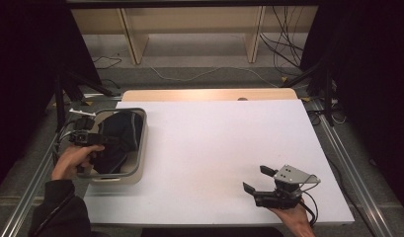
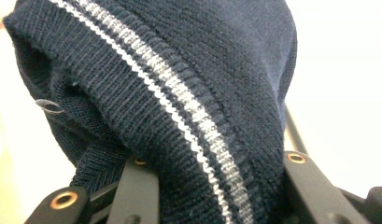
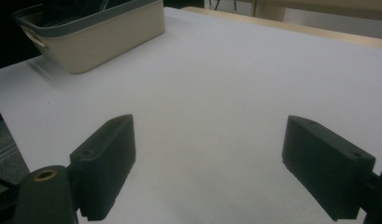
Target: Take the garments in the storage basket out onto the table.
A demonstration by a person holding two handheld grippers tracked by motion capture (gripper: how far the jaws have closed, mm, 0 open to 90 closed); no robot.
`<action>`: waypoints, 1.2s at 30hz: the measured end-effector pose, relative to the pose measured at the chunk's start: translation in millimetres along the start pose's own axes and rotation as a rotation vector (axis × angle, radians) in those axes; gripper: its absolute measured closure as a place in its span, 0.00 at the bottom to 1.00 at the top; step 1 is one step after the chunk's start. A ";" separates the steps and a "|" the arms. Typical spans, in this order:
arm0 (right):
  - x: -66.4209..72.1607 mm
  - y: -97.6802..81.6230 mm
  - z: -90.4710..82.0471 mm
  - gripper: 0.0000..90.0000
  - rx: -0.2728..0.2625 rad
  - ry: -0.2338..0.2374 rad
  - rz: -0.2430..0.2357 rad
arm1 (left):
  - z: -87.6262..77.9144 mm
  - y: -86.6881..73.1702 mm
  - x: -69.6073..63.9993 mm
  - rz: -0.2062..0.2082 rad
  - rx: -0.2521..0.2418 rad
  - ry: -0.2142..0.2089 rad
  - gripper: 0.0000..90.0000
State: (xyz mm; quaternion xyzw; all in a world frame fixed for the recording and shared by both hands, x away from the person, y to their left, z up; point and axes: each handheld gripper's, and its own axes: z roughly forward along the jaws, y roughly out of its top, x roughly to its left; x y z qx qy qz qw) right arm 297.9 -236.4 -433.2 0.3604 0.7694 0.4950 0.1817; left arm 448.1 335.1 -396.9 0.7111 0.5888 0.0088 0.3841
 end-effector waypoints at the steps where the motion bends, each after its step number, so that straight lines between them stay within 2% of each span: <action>1: 0.0 0.0 0.0 0.20 0.000 0.000 0.000 | 0.0 0.0 0.0 0.000 0.000 0.000 0.71; 6: 0.4 -0.1 0.3 0.20 -0.002 0.000 -0.001 | -14.2 3.1 -2.7 -0.021 -0.085 -0.042 0.71; 9: -0.3 0.0 0.0 0.20 -0.006 -0.003 -0.003 | -21.9 5.0 -4.9 -0.038 -0.144 -0.099 0.71; 10: -0.3 -0.1 -0.1 0.20 -0.007 -0.003 -0.003 | -23.1 5.4 -5.4 -0.040 -0.153 -0.107 0.71; 14: -0.1 0.0 -0.1 0.20 -0.006 -0.002 -0.003 | -26.2 6.2 -6.9 -0.043 -0.173 -0.126 0.71; 15: -0.1 0.0 -0.1 0.20 -0.004 -0.003 -0.004 | -28.4 6.7 -7.6 -0.046 -0.186 -0.143 0.71; 20: -0.3 0.0 0.0 0.20 -0.005 -0.003 -0.003 | -30.7 7.6 -9.1 -0.049 -0.208 -0.162 0.71; 25: 0.0 -0.1 -0.2 0.20 0.000 -0.004 0.000 | -34.1 8.4 -9.1 -0.074 -0.248 -0.199 0.71; 28: -0.1 -0.1 -0.1 0.20 -0.001 -0.003 0.001 | -36.1 8.8 -9.9 -0.089 -0.265 -0.210 0.71; 32: -0.4 0.0 0.1 0.20 0.000 -0.003 -0.001 | -40.3 9.4 -12.1 -0.079 -0.293 -0.210 0.71; 36: -0.4 -0.1 0.2 0.20 0.001 -0.004 -0.001 | -43.2 9.8 -13.7 -0.095 -0.332 -0.241 0.71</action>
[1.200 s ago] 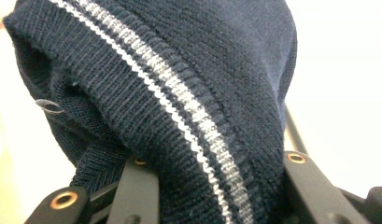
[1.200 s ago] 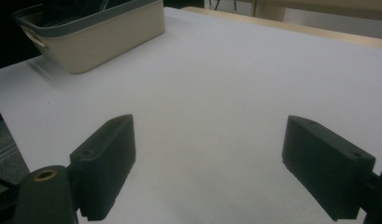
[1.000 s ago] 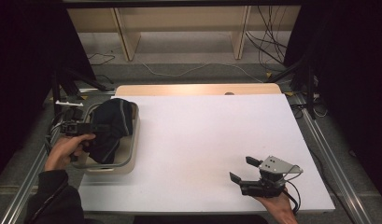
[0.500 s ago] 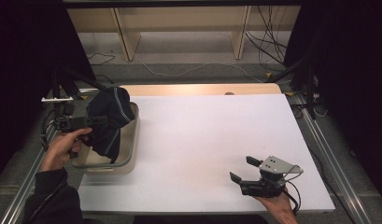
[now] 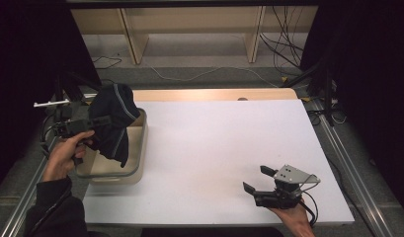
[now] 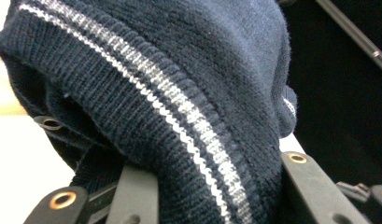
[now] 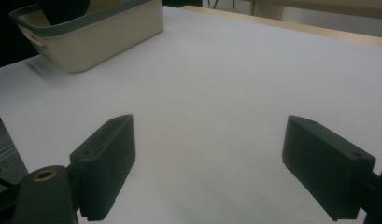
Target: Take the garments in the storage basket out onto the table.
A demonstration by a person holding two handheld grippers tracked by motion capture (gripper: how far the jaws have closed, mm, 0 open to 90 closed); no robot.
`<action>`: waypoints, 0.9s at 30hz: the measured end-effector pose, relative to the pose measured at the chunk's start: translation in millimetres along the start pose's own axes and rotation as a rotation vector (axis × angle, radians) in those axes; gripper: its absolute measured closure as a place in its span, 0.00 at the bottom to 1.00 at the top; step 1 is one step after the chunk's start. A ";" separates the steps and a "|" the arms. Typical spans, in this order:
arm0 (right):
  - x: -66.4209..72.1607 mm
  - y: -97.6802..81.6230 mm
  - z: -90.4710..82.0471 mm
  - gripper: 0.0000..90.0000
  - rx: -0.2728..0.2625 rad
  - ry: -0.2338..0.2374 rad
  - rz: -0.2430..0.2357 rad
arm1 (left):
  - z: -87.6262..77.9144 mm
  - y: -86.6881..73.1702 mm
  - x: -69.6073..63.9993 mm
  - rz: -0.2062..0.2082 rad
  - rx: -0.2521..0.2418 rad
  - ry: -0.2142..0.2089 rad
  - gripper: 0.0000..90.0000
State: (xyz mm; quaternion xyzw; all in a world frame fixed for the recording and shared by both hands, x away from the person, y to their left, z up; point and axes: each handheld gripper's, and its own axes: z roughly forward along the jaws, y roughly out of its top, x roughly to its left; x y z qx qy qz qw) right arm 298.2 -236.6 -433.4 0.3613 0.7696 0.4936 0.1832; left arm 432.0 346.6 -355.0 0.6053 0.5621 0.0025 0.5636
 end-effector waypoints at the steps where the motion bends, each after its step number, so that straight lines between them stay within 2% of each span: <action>1: 0.0 0.0 0.0 0.20 0.000 0.000 0.000 | 0.0 0.0 0.0 0.000 0.000 0.000 0.71; 6: -0.3 0.0 -0.1 0.20 -0.002 -0.001 0.003 | -5.0 2.4 -4.3 -0.016 -0.038 -0.071 0.71; 10: -0.2 0.0 -0.2 0.20 -0.002 -0.001 0.002 | -7.2 3.8 -8.6 -0.013 -0.051 -0.095 0.71; 11: -0.2 0.0 -0.2 0.20 -0.002 0.000 0.003 | -8.3 4.6 -11.8 -0.011 -0.057 -0.112 0.71; 14: -0.2 0.0 -0.2 0.20 -0.002 0.001 0.003 | -8.8 5.4 -15.5 -0.005 -0.064 -0.123 0.71; 17: -0.2 0.0 -0.1 0.20 -0.003 0.000 0.004 | -9.6 6.6 -22.3 0.018 -0.068 -0.124 0.71; 24: -0.3 0.1 -0.2 0.20 -0.004 0.001 0.004 | -9.8 7.4 -29.1 0.016 -0.083 -0.152 0.71; 27: -0.3 0.1 -0.2 0.20 -0.004 0.001 0.004 | -7.8 7.3 -32.6 0.015 -0.089 -0.176 0.71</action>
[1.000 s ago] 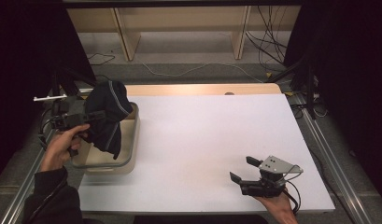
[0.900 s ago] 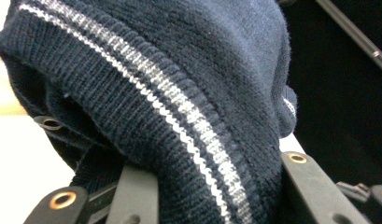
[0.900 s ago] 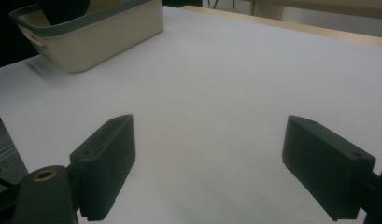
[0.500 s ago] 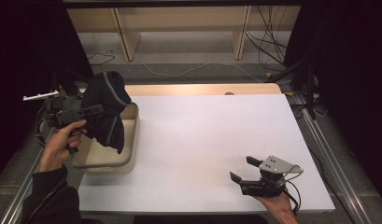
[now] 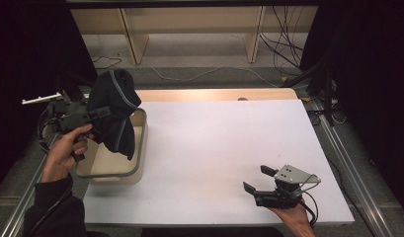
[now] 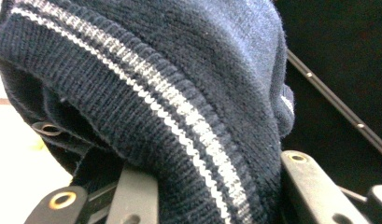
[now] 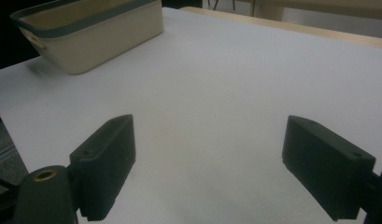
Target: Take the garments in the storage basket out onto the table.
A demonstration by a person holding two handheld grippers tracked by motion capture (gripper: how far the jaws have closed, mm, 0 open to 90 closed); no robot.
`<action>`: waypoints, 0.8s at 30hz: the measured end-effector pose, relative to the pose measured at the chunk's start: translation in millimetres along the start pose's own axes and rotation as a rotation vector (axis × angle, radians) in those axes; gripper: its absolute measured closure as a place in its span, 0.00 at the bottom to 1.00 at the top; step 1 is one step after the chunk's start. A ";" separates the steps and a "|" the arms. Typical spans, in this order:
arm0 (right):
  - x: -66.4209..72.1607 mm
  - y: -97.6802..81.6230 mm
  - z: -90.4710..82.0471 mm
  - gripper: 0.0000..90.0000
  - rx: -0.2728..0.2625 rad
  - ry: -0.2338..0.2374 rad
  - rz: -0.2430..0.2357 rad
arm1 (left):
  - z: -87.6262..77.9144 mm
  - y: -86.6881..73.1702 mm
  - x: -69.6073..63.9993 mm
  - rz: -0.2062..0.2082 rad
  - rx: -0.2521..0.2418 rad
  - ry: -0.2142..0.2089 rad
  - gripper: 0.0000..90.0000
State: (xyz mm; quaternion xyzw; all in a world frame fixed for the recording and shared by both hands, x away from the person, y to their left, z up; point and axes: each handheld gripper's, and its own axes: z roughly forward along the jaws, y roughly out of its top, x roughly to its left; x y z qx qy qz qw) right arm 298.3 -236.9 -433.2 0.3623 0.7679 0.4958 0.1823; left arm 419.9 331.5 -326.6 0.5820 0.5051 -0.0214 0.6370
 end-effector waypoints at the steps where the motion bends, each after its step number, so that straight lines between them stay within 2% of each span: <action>1: 0.1 0.0 0.0 0.20 0.000 0.000 0.000 | 1.2 -0.2 -1.5 0.000 0.002 -0.006 0.71; 6: 0.1 -0.1 0.0 0.20 -0.003 0.001 -0.001 | 9.5 -2.1 -8.3 -0.003 0.008 -0.048 0.71; 9: 0.0 -0.1 -0.2 0.20 -0.002 0.001 0.001 | 16.6 -4.1 -13.9 0.006 0.018 -0.053 0.70; 13: -0.2 0.0 -0.3 0.20 -0.003 0.001 -0.002 | 29.9 -8.6 -19.4 -0.011 0.040 -0.095 0.70; 24: -0.3 -0.2 0.2 0.20 0.000 0.001 -0.007 | 49.0 -16.9 -31.3 -0.001 0.072 -0.107 0.70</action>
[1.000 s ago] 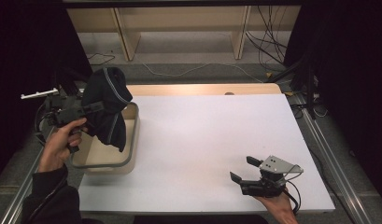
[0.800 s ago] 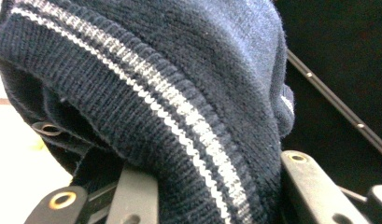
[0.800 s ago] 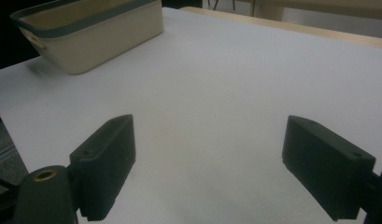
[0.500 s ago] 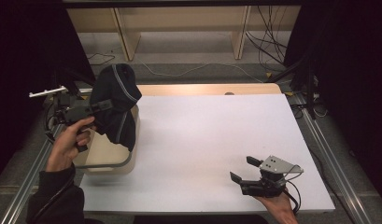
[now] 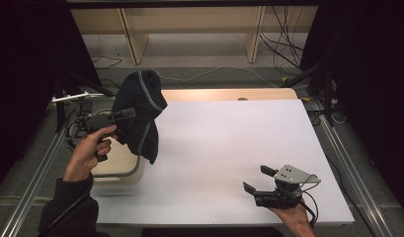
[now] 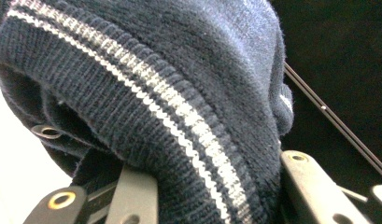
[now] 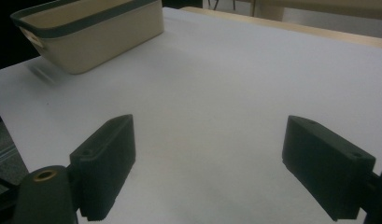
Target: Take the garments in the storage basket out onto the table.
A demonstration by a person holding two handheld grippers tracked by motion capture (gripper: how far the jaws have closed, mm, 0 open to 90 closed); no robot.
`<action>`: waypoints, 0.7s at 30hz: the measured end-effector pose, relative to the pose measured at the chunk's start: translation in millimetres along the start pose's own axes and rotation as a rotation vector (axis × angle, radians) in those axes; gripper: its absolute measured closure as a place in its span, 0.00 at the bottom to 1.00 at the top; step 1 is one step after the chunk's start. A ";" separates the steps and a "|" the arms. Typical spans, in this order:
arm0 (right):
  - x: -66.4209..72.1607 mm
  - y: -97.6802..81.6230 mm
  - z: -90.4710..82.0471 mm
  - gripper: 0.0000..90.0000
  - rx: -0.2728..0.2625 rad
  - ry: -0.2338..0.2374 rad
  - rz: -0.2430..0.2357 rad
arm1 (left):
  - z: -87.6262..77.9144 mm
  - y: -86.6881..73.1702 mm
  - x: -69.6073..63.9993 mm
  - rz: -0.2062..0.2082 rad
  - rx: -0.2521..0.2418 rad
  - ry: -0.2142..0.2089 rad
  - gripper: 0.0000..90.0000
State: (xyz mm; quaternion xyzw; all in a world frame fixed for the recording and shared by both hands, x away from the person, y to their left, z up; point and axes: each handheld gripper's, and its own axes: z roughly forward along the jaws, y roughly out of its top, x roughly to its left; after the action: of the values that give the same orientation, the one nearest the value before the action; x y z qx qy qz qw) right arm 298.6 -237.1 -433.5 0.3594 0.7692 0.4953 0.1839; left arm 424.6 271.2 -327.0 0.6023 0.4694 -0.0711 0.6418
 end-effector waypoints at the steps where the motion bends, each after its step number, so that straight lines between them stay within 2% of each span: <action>1: -0.1 0.0 0.1 0.20 -0.001 0.000 -0.003 | 0.0 0.0 0.0 0.000 0.000 0.000 0.70; 6: 0.1 0.0 -0.1 0.20 0.000 0.001 0.005 | 8.0 -3.0 -2.4 -0.004 0.001 -0.007 0.70; 12: -0.1 0.0 0.3 0.20 0.000 0.002 0.000 | 23.7 -8.5 -5.1 0.000 0.047 -0.012 0.70; 21: -0.1 -0.2 0.4 0.20 0.004 0.000 0.008 | 42.6 -15.3 -12.2 0.005 0.081 -0.033 0.70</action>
State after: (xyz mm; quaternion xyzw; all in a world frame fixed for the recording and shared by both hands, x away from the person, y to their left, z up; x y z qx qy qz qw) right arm 298.8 -236.9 -433.8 0.3629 0.7688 0.4944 0.1810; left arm 429.8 225.6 -336.6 0.6277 0.4538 -0.0982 0.6249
